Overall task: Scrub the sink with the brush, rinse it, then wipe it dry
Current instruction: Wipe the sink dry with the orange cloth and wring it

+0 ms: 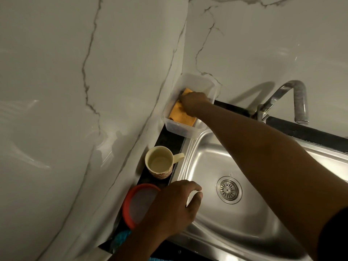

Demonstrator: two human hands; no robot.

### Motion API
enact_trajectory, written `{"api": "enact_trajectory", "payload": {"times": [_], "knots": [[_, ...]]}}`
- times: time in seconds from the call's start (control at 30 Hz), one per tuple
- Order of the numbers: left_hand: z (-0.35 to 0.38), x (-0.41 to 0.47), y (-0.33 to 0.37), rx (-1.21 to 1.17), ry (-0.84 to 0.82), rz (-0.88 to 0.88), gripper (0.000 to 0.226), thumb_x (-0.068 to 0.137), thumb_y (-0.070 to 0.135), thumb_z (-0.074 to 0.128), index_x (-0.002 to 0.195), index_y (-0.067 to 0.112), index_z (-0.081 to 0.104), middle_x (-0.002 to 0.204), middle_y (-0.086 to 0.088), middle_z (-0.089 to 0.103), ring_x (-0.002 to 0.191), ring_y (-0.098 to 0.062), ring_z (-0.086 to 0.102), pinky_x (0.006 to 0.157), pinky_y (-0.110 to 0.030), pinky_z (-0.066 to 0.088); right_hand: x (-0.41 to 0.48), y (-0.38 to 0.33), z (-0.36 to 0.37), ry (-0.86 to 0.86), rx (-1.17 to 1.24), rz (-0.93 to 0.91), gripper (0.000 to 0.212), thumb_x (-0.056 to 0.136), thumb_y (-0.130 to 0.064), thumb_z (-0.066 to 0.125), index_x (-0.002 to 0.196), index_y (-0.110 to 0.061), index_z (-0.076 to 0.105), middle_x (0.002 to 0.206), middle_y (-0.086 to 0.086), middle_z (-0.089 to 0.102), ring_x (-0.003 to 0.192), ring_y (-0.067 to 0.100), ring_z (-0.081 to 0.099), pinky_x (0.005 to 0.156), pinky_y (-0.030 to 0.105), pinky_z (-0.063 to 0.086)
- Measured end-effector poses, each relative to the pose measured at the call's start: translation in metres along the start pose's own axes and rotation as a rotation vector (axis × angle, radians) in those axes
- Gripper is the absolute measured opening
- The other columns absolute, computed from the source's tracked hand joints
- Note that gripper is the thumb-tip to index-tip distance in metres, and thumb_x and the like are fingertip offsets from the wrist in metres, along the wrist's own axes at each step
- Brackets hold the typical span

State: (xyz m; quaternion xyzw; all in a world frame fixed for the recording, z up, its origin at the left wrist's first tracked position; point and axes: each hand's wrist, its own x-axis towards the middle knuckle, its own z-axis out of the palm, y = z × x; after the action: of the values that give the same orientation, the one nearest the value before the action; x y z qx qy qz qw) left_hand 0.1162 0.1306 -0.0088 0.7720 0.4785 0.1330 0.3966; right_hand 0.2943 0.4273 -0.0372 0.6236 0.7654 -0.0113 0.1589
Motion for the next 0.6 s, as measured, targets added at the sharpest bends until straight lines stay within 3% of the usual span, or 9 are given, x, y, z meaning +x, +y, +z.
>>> {"api": "enact_trajectory", "payload": {"times": [0.17,0.27,0.4,0.5,0.6], "knots": [[-0.006,0.002,0.005,0.007,0.032,0.009,0.036,0.102,0.05,0.048,0.129,0.033,0.066,0.126,0.019,0.068,0.116,0.0,0.06,0.098,-0.019,0.049,-0.01,-0.009,-0.005,0.021,-0.008,0.044,0.02,0.101,-0.016,0.058,0.119,-0.01,0.063,0.112,0.01,0.067,0.099,0.028,0.067,0.074,0.037,0.05],[-0.007,0.002,0.005,0.002,0.037,0.012,0.034,0.103,0.047,0.05,0.129,0.031,0.067,0.127,0.018,0.068,0.118,0.002,0.059,0.099,-0.015,0.047,-0.017,-0.003,-0.007,0.122,-0.018,-0.046,0.027,0.096,-0.015,0.062,0.122,-0.012,0.066,0.124,0.011,0.059,0.107,0.03,0.061,0.08,0.042,0.055],[-0.009,0.004,0.009,-0.008,0.041,0.014,0.032,0.103,0.046,0.052,0.126,0.031,0.068,0.123,0.017,0.07,0.114,0.001,0.061,0.095,-0.011,0.046,-0.03,0.012,-0.029,0.26,-0.053,-0.153,0.026,0.094,-0.022,0.061,0.117,-0.014,0.069,0.125,0.01,0.053,0.111,0.031,0.053,0.071,0.04,0.048],[-0.008,0.005,0.015,-0.003,0.046,0.029,0.032,0.102,0.048,0.051,0.125,0.033,0.069,0.121,0.019,0.07,0.113,0.003,0.06,0.095,-0.012,0.046,-0.053,0.025,-0.055,0.402,-0.047,-0.23,0.024,0.09,-0.025,0.057,0.107,-0.012,0.068,0.11,0.008,0.061,0.105,0.031,0.055,0.067,0.038,0.039],[-0.008,0.004,0.022,0.009,0.047,0.044,0.032,0.102,0.05,0.05,0.123,0.035,0.068,0.12,0.021,0.07,0.11,0.004,0.061,0.097,-0.017,0.047,-0.087,0.038,-0.08,0.532,0.008,-0.261,0.012,0.079,-0.026,0.057,0.082,-0.014,0.057,0.086,0.006,0.06,0.091,0.031,0.056,0.064,0.035,0.033]]}}
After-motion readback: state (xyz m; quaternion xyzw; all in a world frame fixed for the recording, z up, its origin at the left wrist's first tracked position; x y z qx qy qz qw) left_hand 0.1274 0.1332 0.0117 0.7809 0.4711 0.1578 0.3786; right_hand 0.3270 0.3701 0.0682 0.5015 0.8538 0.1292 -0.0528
